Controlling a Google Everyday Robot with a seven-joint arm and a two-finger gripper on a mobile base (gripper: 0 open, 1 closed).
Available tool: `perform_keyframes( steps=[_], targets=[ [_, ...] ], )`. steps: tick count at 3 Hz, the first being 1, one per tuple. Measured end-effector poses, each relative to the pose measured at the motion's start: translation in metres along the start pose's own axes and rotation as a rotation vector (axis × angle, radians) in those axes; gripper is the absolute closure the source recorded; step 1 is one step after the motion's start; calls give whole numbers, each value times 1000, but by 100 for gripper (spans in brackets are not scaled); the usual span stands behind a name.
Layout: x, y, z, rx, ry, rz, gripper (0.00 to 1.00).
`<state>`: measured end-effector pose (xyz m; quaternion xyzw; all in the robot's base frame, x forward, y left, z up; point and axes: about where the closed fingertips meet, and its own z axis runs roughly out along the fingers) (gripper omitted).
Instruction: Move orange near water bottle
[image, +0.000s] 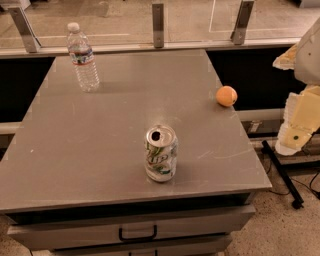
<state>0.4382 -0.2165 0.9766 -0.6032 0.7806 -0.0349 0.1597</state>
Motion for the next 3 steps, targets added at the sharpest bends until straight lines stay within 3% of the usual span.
perform_keyframes(
  steps=[1, 2, 3],
  targets=[
    [0, 0, 0, 0, 0, 0, 0],
    [-21, -26, 17, 33, -56, 30, 0],
    [-48, -63, 44, 77, -128, 108, 0]
  ],
)
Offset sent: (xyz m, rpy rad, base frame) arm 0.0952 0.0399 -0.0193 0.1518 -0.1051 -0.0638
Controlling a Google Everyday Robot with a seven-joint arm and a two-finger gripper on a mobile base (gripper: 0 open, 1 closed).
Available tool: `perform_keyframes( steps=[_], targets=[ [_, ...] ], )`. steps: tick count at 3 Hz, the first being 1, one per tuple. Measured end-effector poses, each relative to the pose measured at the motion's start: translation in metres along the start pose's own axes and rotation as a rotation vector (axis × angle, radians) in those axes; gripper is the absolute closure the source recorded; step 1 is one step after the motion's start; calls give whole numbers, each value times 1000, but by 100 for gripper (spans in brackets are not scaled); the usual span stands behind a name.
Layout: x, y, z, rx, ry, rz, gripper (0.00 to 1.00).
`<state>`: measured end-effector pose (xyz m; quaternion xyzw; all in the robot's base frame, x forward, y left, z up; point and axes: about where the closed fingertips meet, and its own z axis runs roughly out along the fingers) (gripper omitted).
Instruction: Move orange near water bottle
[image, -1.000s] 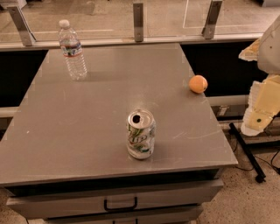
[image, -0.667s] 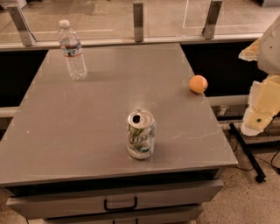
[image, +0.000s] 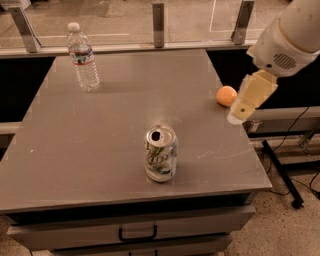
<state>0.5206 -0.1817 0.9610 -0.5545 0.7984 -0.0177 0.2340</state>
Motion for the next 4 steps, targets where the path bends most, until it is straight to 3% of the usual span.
perform_keyframes(
  steps=[1, 2, 4],
  targets=[
    [-24, -23, 36, 13, -33, 98, 0],
    [-27, -38, 66, 37, -1, 183, 0],
    [-14, -64, 105, 96, 78, 233, 0]
  ],
)
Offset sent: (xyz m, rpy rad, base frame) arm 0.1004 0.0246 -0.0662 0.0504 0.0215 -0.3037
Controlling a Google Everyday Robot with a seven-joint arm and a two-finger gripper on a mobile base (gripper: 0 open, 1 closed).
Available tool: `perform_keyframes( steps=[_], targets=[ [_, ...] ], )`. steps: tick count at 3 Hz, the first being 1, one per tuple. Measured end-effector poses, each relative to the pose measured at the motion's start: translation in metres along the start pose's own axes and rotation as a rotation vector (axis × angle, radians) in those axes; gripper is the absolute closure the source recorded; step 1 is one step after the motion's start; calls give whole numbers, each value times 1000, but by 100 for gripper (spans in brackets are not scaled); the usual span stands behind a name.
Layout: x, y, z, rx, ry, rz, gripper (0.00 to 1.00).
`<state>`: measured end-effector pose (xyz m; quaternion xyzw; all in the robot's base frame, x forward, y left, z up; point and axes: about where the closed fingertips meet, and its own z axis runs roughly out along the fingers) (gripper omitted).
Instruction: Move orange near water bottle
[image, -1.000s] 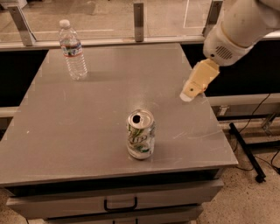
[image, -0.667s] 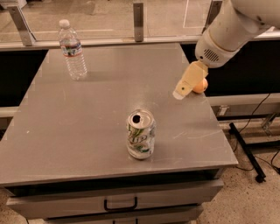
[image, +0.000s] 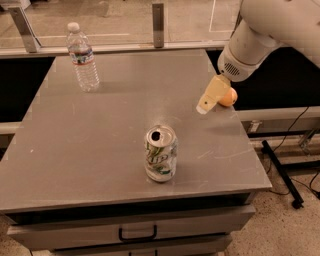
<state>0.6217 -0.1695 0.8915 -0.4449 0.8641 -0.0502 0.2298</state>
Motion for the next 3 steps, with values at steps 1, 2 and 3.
perform_keyframes(
  steps=[1, 2, 3],
  targets=[
    [8, -9, 13, 3, 22, 20, 0],
    [16, -15, 25, 4, 40, 20, 0],
    [27, -25, 32, 19, 55, 32, 18]
  ],
)
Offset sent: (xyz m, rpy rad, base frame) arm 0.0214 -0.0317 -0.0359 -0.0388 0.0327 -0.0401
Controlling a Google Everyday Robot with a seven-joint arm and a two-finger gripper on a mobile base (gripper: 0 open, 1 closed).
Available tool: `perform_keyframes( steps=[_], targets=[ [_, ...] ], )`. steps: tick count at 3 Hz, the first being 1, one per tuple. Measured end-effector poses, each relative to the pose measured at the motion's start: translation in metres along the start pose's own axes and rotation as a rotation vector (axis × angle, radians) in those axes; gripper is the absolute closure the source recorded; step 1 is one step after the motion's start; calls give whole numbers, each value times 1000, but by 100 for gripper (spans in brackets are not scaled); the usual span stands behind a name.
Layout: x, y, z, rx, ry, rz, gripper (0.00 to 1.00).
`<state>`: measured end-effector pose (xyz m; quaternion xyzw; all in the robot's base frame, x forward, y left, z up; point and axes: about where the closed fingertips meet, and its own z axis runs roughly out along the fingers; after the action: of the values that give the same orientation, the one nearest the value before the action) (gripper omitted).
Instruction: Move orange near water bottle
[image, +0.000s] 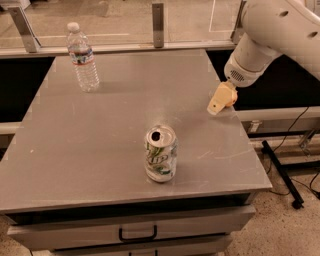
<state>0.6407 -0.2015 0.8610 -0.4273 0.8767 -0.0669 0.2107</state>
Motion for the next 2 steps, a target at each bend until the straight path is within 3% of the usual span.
perform_keyframes(
  steps=[2],
  targets=[
    [18, -12, 16, 0, 11, 23, 65]
  ],
)
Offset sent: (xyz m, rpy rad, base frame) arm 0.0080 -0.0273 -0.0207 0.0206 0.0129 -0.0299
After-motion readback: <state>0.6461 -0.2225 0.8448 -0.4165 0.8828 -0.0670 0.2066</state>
